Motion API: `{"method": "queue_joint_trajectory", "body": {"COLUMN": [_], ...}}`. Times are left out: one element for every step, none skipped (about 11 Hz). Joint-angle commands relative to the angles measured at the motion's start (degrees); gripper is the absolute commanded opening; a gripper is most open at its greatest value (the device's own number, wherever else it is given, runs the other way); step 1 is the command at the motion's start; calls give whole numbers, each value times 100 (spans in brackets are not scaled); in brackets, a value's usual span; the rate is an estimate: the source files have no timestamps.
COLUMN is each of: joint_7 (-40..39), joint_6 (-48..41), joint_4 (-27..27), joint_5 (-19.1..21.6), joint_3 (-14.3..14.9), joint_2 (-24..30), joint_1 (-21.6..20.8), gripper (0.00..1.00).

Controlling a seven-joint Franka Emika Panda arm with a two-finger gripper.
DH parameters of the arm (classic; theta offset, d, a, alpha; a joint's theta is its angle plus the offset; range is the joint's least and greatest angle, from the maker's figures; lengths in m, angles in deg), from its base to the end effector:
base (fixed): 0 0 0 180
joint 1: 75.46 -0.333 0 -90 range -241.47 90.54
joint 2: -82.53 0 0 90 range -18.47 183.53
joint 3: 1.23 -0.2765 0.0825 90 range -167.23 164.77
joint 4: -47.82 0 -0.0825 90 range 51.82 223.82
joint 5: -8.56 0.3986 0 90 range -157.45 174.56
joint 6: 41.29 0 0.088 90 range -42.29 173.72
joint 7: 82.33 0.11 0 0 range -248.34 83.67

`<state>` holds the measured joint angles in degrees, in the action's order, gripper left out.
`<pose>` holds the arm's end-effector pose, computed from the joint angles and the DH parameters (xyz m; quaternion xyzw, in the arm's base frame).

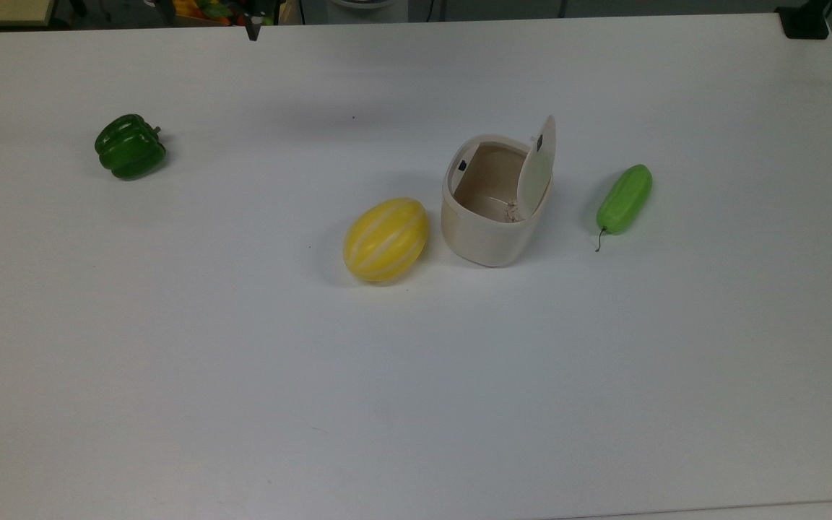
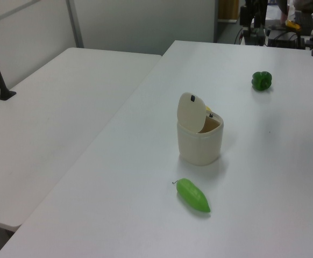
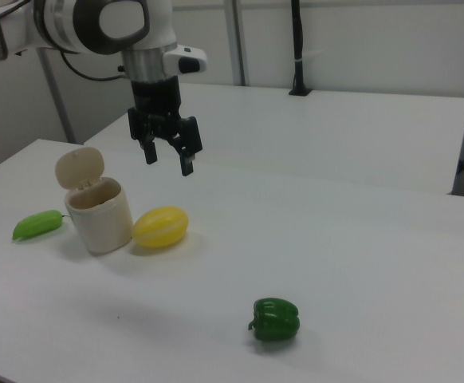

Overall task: Close garbage bin
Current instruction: 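Move the gripper toward the open lid of the cream bin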

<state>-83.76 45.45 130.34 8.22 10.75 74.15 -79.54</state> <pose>0.5961 -0.0753 0.5565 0.9977 -0.0559 -0.0361 0.0152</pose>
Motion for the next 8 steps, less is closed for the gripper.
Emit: {"method": "queue_joint_trajectory", "body": {"joint_7": [20,-24,-172,-348,-489,-647,-1005,-1548], "joint_6": [545,625,712,757,757,766,757,757], "joint_4": [71,62,62,53,45,45,36,36], "joint_5": [217,296,306,323,350,428,533,517], "joint_3": [32,58,58,58,67,76,76,85], "joint_2": [39,-13,-31,-32,-32,-32,-40,-40], "joint_1": [-242,-365,-436,-523,-629,-690,-796,-962], "gripper": [100,100,100,99,70,28,9,0]}}
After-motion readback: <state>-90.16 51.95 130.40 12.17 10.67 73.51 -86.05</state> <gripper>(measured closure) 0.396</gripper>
